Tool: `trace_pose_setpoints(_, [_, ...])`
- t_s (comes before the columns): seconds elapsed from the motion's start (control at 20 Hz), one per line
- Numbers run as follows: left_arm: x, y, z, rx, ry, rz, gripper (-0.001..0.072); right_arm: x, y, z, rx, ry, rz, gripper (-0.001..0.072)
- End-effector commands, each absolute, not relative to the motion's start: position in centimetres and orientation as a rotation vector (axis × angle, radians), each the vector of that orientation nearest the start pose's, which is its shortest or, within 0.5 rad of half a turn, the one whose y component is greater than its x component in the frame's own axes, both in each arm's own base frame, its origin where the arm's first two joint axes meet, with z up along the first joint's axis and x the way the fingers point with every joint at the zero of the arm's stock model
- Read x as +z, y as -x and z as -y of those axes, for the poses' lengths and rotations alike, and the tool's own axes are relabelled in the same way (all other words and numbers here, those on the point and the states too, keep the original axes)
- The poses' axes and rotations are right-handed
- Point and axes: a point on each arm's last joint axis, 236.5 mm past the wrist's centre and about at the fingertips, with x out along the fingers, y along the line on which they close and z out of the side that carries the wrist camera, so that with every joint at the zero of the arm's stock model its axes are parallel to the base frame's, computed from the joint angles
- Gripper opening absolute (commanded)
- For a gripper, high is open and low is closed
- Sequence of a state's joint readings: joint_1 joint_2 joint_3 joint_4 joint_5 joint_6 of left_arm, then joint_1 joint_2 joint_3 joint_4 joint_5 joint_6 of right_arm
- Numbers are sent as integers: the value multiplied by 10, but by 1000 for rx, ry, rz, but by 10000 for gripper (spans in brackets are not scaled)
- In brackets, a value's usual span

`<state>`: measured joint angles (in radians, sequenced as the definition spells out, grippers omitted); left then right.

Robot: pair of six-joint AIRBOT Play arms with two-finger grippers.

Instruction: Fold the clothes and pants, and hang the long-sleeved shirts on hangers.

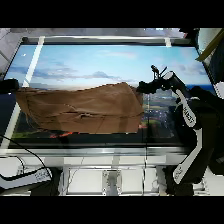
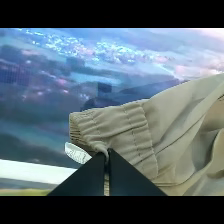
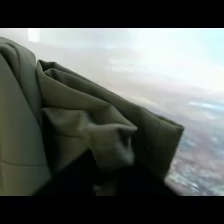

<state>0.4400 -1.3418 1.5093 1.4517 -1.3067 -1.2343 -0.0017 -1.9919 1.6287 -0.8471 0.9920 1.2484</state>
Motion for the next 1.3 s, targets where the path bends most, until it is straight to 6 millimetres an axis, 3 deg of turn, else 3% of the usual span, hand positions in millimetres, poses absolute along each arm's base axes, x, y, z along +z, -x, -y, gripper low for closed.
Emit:
trace_pose_setpoints(0.0, [102, -398, -158, 119, 42, -1124, 18, -85, -547, -139, 464, -462, -1166, 16])
trace_pose_setpoints(0.15, [105, -402, -160, 127, 36, -1101, 18, -31, -565, -125, 489, -400, -1086, 15])
trace_pose_setpoints(0.25, [112, -409, -168, 183, 54, -1054, 18, 9, -570, -103, 463, -352, -1059, 16])
trace_pose_setpoints(0.45, [136, -413, -211, 379, 91, -927, 18, 88, -576, -37, 318, -263, -972, 15])
trace_pose_setpoints(0.55, [145, -413, -232, 451, 144, -861, 17, 115, -577, -10, 254, -276, -908, 15])
trace_pose_setpoints(0.65, [150, -418, -246, 499, 195, -798, 18, 116, -576, 1, 223, -299, -906, 15])
trace_pose_setpoints(0.75, [146, -430, -245, 487, 204, -774, 18, 100, -582, 3, 193, -332, -905, 15])
trace_pose_setpoints(0.85, [130, -444, -240, 466, 210, -789, 18, 81, -596, 4, 159, -377, -888, 15])
trace_pose_setpoints(1.05, [91, -466, -247, 487, 276, -804, 18, 47, -636, -11, 107, -482, -816, 15])
trace_pose_setpoints(1.15, [87, -476, -255, 510, 311, -759, 17, 36, -653, -18, 83, -546, -772, 15])
trace_pose_setpoints(1.25, [87, -483, -258, 510, 308, -732, 18, 16, -658, -28, 77, -576, -791, 16])
